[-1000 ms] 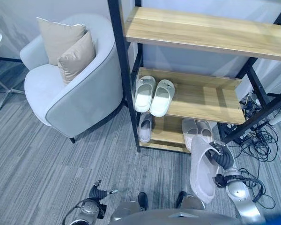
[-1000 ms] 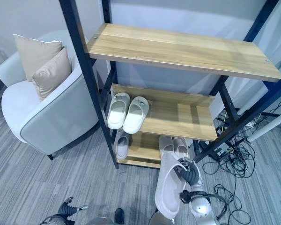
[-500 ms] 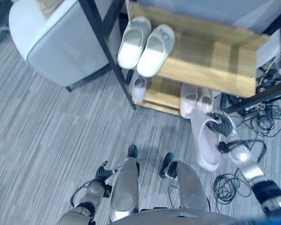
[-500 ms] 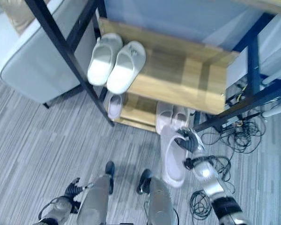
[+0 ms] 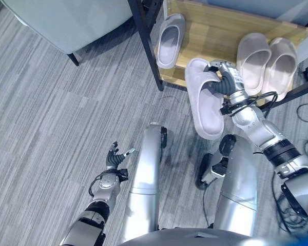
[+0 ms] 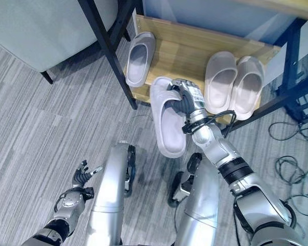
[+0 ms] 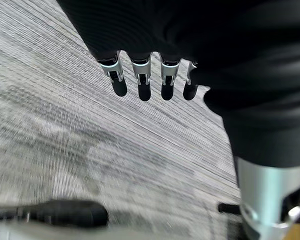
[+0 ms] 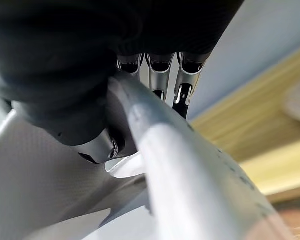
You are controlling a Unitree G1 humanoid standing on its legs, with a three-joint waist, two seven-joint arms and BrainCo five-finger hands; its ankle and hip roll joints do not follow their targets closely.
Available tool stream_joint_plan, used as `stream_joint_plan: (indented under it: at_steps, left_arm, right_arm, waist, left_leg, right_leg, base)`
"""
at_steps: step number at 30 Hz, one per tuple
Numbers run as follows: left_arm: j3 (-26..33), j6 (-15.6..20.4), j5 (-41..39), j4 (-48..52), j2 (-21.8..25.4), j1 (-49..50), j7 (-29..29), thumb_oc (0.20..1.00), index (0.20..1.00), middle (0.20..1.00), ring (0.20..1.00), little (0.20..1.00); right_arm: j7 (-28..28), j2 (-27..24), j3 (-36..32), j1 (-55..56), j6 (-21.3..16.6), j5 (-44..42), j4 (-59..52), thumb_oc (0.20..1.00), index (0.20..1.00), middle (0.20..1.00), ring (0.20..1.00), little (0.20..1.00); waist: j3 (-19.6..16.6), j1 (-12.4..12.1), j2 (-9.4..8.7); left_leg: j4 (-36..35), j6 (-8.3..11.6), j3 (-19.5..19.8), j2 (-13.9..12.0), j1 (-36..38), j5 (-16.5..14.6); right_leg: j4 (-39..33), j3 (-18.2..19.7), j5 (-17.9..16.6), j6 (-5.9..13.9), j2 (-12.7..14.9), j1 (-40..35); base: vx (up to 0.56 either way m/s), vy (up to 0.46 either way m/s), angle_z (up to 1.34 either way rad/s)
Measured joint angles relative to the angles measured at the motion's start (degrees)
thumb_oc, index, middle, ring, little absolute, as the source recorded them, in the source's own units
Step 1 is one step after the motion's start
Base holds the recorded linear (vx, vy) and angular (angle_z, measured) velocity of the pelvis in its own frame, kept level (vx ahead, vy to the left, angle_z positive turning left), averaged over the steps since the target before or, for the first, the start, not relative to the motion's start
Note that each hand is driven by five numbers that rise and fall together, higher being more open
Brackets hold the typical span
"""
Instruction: Arrange the slippers neatly on the shoe rack.
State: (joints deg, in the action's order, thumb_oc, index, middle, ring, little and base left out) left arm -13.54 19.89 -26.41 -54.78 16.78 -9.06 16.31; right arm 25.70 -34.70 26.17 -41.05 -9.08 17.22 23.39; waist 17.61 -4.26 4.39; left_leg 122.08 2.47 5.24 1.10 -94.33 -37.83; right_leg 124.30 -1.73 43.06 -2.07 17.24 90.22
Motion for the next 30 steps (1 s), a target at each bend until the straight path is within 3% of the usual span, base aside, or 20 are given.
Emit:
stream_joint_plan:
  at_steps: [1,3,5,7,10,12,16,19,26,30]
  left_arm:
    - [0.34,0.01,-0.35,-0.12,-0.07,0.57,0.86,1.0,1.0,1.0,1.0,1.0]
    - [-0.42,0.01,-1.6,0.06,-0.58,1.34,1.9,1.0,1.0,1.0,1.0,1.0]
    - [-2.47,0.26,-1.58,0.48,-0.41,3.03,2.43,1.0,1.0,1.0,1.0,1.0]
    - [-2.2,0.83,-1.58,2.32,-0.3,4.78,2.89,1.0,1.0,1.0,1.0,1.0]
    - [-2.04,1.3,-1.69,1.99,-0.47,4.27,4.22,1.0,1.0,1.0,1.0,1.0]
    - [-2.29,1.36,-1.7,1.97,-0.42,2.96,4.57,1.0,1.0,1.0,1.0,1.0]
    - [-2.61,2.23,-1.74,5.37,1.09,2.21,4.05,1.0,1.0,1.0,1.0,1.0]
    - [-4.84,2.26,-2.25,10.04,4.51,3.53,3.54,1.0,1.0,1.0,1.0,1.0]
    - [-6.87,3.03,-2.27,14.36,7.62,4.93,2.33,1.0,1.0,1.0,1.0,1.0]
    - [-7.28,3.23,-2.14,15.58,9.07,6.27,1.96,1.0,1.0,1.0,1.0,1.0]
  right_arm:
    - [2.12,0.0,-1.04,-0.42,0.26,-0.01,0.74,0.2,0.2,0.2,0.2,0.2]
    - [4.99,-0.02,-1.5,-2.58,0.92,-0.03,3.12,0.2,0.2,0.2,0.2,0.2]
    - [6.5,-0.46,-1.56,-3.7,1.34,-0.08,3.85,0.2,0.2,0.2,0.2,0.2]
    - [9.05,-2.95,-1.48,-10.04,0.96,-0.42,5.57,0.2,0.2,0.2,0.2,0.2]
    - [11.15,-5.37,-1.37,-19.6,0.94,-2.29,10.3,0.2,0.2,0.2,0.2,0.2]
    - [11.66,-5.33,2.2,-24.77,0.72,-3.65,19.19,0.2,0.2,0.2,0.2,0.2]
    - [10.3,-6.98,7.08,-29.86,0.86,-7.74,33.45,0.2,0.2,0.2,0.2,0.2]
    - [8.91,-6.42,9.36,-32.91,1.19,-10.34,40.22,0.2,0.2,0.2,0.2,0.2]
    - [6.99,-6.6,12.92,-36.05,1.12,-12.11,42.01,0.2,0.2,0.2,0.2,0.2]
    - [6.84,-7.12,15.03,-39.51,1.0,-12.07,44.12,0.2,0.2,0.2,0.2,0.2]
  waist:
    - [-0.16,-0.21,0.51]
    - [0.13,-0.41,0.34]
    - [0.71,-0.56,0.26]
    - [4.05,-0.24,0.59]
    - [10.27,-0.22,-0.63]
    - [10.76,-0.46,-1.33]
    - [12.38,-3.28,-1.92]
    - [13.13,-5.11,-2.25]
    - [13.34,-9.27,-2.51]
    - [13.35,-10.15,-2.53]
  left_leg:
    - [4.64,-0.86,-0.04,-0.04,-3.29,-1.07]
    - [7.37,-1.1,-0.84,-0.07,-7.57,-0.94]
    - [8.57,-1.25,-2.16,-0.01,-6.01,-0.98]
    - [10.72,-1.74,-2.34,-0.04,-4.2,-2.17]
    - [12.76,-1.15,-2.87,0.66,-1.87,-3.11]
    - [11.33,-1.05,-2.94,0.99,0.06,-3.17]
    - [10.05,-1.42,-3.02,1.37,1.85,-3.57]
    - [9.37,-1.62,-3.03,1.13,2.35,-3.85]
    - [8.28,-2.05,-1.98,0.84,3.45,-4.88]
    - [7.63,-2.33,-1.58,1.21,3.54,-5.05]
  right_leg:
    - [4.5,1.62,1.41,0.24,-0.3,3.39]
    - [7.62,3.55,0.68,1.87,-1.17,8.66]
    - [9.49,5.48,1.16,1.61,-1.26,7.83]
    - [12.02,6.22,2.85,1.45,-1.23,6.08]
    - [15.1,8.22,4.64,1.65,-1.62,4.31]
    - [13.82,7.83,4.76,1.4,-1.2,2.35]
    - [11.98,7.29,5.01,1.52,-0.6,-0.17]
    - [10.88,6.95,5.12,1.58,-0.25,-0.85]
    - [8.5,4.91,5.08,1.5,-0.33,-2.87]
    - [7.41,4.24,5.25,2.15,-0.03,-3.91]
  base:
    - [0.08,0.033,0.0]
    - [0.05,0.035,-0.04]
    - [0.01,0.0,0.07]
    - [-0.02,-0.01,0.08]
    - [-0.03,0.005,0.12]
    - [-0.06,0.031,0.06]
    - [-0.02,0.049,0.04]
    - [-0.03,0.049,-0.03]
    - [0.01,0.042,-0.05]
    - [0.02,0.013,0.03]
